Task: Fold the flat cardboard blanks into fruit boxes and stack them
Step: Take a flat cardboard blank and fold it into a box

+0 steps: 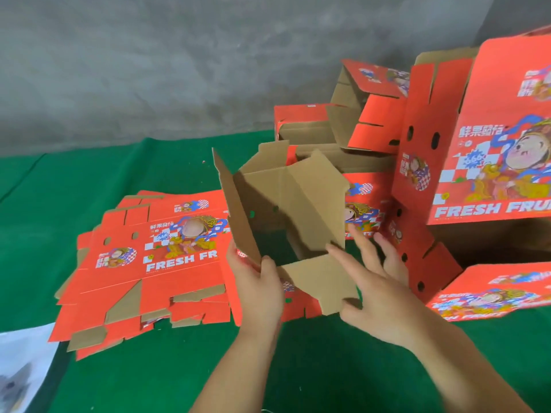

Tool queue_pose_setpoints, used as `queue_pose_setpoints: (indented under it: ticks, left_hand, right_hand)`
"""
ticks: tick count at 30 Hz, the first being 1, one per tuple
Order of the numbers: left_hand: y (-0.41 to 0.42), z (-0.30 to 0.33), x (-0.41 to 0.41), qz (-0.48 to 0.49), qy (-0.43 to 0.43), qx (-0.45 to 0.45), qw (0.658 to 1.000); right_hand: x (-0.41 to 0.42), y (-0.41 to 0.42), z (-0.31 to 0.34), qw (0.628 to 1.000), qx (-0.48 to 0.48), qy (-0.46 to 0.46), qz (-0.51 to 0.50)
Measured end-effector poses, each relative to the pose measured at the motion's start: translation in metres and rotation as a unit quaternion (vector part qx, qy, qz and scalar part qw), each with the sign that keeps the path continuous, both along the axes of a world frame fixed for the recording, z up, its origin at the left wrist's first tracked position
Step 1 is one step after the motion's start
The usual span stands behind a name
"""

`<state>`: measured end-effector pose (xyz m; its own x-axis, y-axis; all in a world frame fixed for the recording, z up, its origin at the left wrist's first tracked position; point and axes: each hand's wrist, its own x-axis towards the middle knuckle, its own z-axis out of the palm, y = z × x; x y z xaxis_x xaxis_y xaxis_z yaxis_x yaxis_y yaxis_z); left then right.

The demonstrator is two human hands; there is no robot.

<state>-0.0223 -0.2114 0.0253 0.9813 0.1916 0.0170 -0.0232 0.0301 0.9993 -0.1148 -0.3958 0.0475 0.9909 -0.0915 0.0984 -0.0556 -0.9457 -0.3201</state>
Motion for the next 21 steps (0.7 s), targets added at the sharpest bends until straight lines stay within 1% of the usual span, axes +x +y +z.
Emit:
queue_pose_setpoints:
  ticks: [2, 4, 6, 7, 8, 10, 11, 12, 13, 14, 16, 17, 18, 19, 21]
  left_hand:
    - [-0.003, 0.000, -0.002, 0.027, 0.064, -0.082, 0.994]
    - [-0.016, 0.002, -0.008, 0.038, 0.099, -0.118, 0.987]
    - [-0.030, 0.005, -0.019, 0.031, 0.111, -0.102, 0.988]
    - [-0.039, 0.005, -0.026, 0.030, 0.119, -0.086, 0.989]
    - [-0.046, 0.005, -0.034, 0.028, 0.129, -0.078, 0.988]
    - [-0.059, 0.007, -0.050, 0.009, 0.137, -0.082, 0.987]
    - [-0.065, 0.008, -0.055, -0.004, 0.134, -0.085, 0.987]
    - [-0.071, 0.012, -0.060, -0.013, 0.130, -0.080, 0.988]
    - [-0.076, 0.014, -0.061, -0.021, 0.127, -0.067, 0.989]
    - [-0.081, 0.013, -0.059, -0.024, 0.131, -0.055, 0.990]
    - [-0.088, 0.009, -0.054, -0.024, 0.161, -0.062, 0.985]
    - [-0.089, 0.005, -0.050, -0.028, 0.178, -0.066, 0.981]
    - [-0.089, 0.002, -0.047, -0.030, 0.193, -0.066, 0.978]
    - [-0.089, -0.004, -0.047, -0.028, 0.201, -0.058, 0.978]
    - [-0.089, -0.009, -0.049, -0.016, 0.195, -0.043, 0.980]
  right_hand:
    - [0.002, -0.012, -0.004, 0.994, 0.053, -0.067, -0.072]
    - [0.005, -0.019, -0.015, 0.978, 0.167, -0.103, -0.075]
    - [0.005, -0.010, -0.024, 0.936, 0.320, -0.108, -0.098]
    - [0.004, -0.005, -0.029, 0.916, 0.365, -0.106, -0.128]
    - [0.004, 0.001, -0.034, 0.902, 0.385, -0.111, -0.158]
    - [0.005, 0.005, -0.043, 0.883, 0.395, -0.131, -0.216]
    - [0.006, 0.002, -0.041, 0.876, 0.394, -0.147, -0.238]
    - [0.007, -0.002, -0.037, 0.877, 0.383, -0.165, -0.239]
    - [0.008, -0.008, -0.032, 0.891, 0.359, -0.177, -0.216]
    - [0.010, -0.014, -0.027, 0.916, 0.317, -0.167, -0.178]
    - [0.013, -0.022, -0.021, 0.972, 0.190, -0.079, -0.111]
    - [0.016, -0.025, -0.020, 0.987, 0.119, -0.026, -0.102]
    - [0.020, -0.028, -0.020, 0.993, 0.057, 0.021, -0.104]
    - [0.023, -0.030, -0.020, 0.992, 0.020, 0.060, -0.105]
    - [0.027, -0.034, -0.023, 0.990, 0.014, 0.112, -0.090]
